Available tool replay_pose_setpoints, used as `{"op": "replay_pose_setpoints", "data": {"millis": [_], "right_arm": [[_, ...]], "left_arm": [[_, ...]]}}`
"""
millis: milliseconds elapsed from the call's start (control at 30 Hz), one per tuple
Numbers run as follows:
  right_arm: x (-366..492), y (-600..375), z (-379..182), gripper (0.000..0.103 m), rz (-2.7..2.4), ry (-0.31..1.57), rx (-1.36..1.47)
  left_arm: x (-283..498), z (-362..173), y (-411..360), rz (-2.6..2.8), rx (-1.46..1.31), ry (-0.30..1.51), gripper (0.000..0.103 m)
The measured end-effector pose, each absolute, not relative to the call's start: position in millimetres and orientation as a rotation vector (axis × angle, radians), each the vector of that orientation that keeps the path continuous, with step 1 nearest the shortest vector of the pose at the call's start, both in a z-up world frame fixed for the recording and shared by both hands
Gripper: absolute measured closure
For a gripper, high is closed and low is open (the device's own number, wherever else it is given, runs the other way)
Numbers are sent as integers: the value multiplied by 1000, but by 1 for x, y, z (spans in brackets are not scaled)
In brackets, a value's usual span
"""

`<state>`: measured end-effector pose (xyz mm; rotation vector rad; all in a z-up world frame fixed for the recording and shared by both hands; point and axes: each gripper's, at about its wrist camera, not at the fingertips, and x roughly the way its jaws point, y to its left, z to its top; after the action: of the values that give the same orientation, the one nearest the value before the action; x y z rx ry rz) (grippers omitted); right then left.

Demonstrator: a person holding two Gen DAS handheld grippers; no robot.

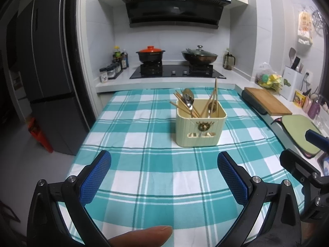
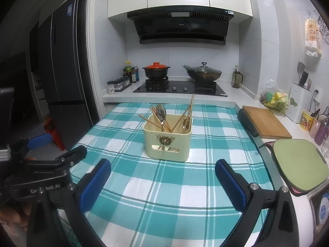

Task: Organize utensils

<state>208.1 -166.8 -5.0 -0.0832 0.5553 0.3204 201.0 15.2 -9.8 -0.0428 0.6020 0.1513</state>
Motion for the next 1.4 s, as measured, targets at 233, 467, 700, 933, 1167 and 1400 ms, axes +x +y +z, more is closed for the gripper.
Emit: {"op": "replay_pose_setpoints", "data": {"millis": [233,467,700,933,1167,1400], "right_arm": [[209,-168,-5,0,322,560,-88],[208,-168,-7,0,318,566,-96],[205,-171,-8,0,297,567,-101],[204,-172,-11,0,292,576,-107],[203,-172,-12,0,293,579,-111],[202,-172,-13,0,286,582,-110]], "left_arm": [[203,-10,17,152,-37,603,0],[203,-11,19,153,-45,612,0],[205,-13,17,150,-40,622,0],[207,-13,14,148,-41,629,0],[208,-15,12,147,-40,637,0],[208,-16,11,149,-43,641,0]]}}
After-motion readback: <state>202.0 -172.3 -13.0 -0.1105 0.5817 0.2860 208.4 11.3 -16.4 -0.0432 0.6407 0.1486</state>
